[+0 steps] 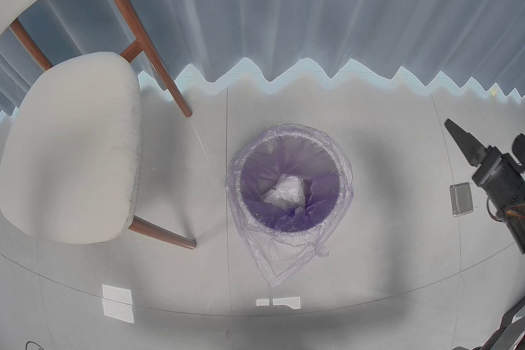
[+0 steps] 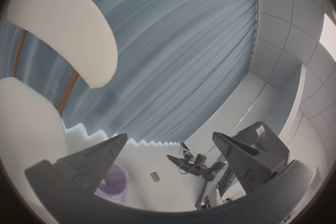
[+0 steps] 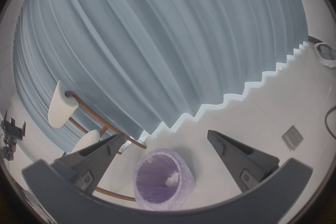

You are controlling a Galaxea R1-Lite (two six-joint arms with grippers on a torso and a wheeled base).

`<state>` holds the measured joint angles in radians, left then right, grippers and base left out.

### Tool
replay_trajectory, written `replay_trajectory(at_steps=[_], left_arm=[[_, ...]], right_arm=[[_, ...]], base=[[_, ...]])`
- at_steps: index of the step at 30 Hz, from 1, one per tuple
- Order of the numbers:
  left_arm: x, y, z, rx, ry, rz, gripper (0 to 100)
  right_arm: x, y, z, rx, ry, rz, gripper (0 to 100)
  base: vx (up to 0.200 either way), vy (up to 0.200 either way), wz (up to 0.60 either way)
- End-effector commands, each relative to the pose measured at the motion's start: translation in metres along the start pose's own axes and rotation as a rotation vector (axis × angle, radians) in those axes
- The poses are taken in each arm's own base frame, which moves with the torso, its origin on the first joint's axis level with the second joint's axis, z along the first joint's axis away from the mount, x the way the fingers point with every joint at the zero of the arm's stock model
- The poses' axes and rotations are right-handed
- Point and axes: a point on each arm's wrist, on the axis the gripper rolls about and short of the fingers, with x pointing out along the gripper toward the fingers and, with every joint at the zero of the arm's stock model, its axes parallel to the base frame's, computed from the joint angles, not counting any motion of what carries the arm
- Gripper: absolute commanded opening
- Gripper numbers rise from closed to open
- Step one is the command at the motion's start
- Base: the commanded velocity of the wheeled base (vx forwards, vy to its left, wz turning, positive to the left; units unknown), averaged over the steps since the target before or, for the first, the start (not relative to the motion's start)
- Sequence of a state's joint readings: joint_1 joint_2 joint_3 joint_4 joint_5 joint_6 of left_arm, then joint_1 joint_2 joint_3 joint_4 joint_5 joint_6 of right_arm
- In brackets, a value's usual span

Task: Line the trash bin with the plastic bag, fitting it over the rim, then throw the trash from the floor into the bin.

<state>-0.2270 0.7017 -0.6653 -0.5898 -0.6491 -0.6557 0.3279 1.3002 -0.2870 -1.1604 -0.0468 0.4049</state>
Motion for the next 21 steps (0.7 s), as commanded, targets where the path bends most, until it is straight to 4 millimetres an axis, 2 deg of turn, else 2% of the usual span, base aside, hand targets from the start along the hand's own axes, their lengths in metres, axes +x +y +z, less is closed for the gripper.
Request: replay_trajectory(at_steps=[1, 4, 7, 8, 10, 12, 13, 14, 16, 19, 21], left_arm=[[-0.064, -0.021, -0.062, 0.092, -0.019, 0.069, 100], [-0.075, -0.019, -0.081, 0.087, 0.001, 0.084, 100], [-0.082, -0.018, -0.095, 0.094, 0.001, 0.126, 100], [-0.088, -0.017, -0.108, 0.094, 0.004, 0.162, 100], [-0.096, -0.016, -0.122, 0.092, 0.009, 0.169, 100], [-0.11, -0.012, -0.148, 0.096, 0.05, 0.122, 100], [-0.11, -0.012, -0.148, 0.096, 0.05, 0.122, 100], [-0.117, -0.004, -0.163, 0.139, 0.08, 0.102, 100], [-0.119, -0.005, -0.166, 0.166, 0.081, 0.099, 100], [-0.123, 0.006, -0.176, 0.221, 0.102, 0.271, 100], [-0.127, 0.014, -0.186, 0.238, 0.162, 0.408, 100]], right_arm=[[-0.136, -0.009, 0.012, -0.048, -0.097, -0.127, 100], [-0.161, -0.012, 0.001, -0.084, -0.085, -0.164, 100], [-0.176, -0.012, -0.004, -0.12, -0.106, -0.185, 100], [-0.183, -0.013, -0.01, -0.143, -0.111, -0.2, 100], [-0.189, -0.015, -0.016, -0.172, -0.119, -0.209, 100], [-0.195, -0.019, -0.031, -0.229, -0.11, -0.193, 100], [-0.195, -0.019, -0.031, -0.229, -0.11, -0.193, 100], [-0.2, -0.023, -0.046, -0.261, -0.099, -0.173, 100], [-0.204, -0.025, -0.053, -0.276, -0.099, -0.158, 100], [-0.213, -0.03, -0.075, -0.288, 0.026, -0.132, 100], [-0.214, -0.031, -0.078, -0.296, 0.058, -0.14, 100]], base=[[0.0, 0.0, 0.0], [0.0, 0.0, 0.0], [0.0, 0.0, 0.0], [0.0, 0.0, 0.0], [0.0, 0.0, 0.0], [0.0, 0.0, 0.0], [0.0, 0.0, 0.0], [0.0, 0.0, 0.0], [0.0, 0.0, 0.0], [0.0, 0.0, 0.0], [0.0, 0.0, 0.0]])
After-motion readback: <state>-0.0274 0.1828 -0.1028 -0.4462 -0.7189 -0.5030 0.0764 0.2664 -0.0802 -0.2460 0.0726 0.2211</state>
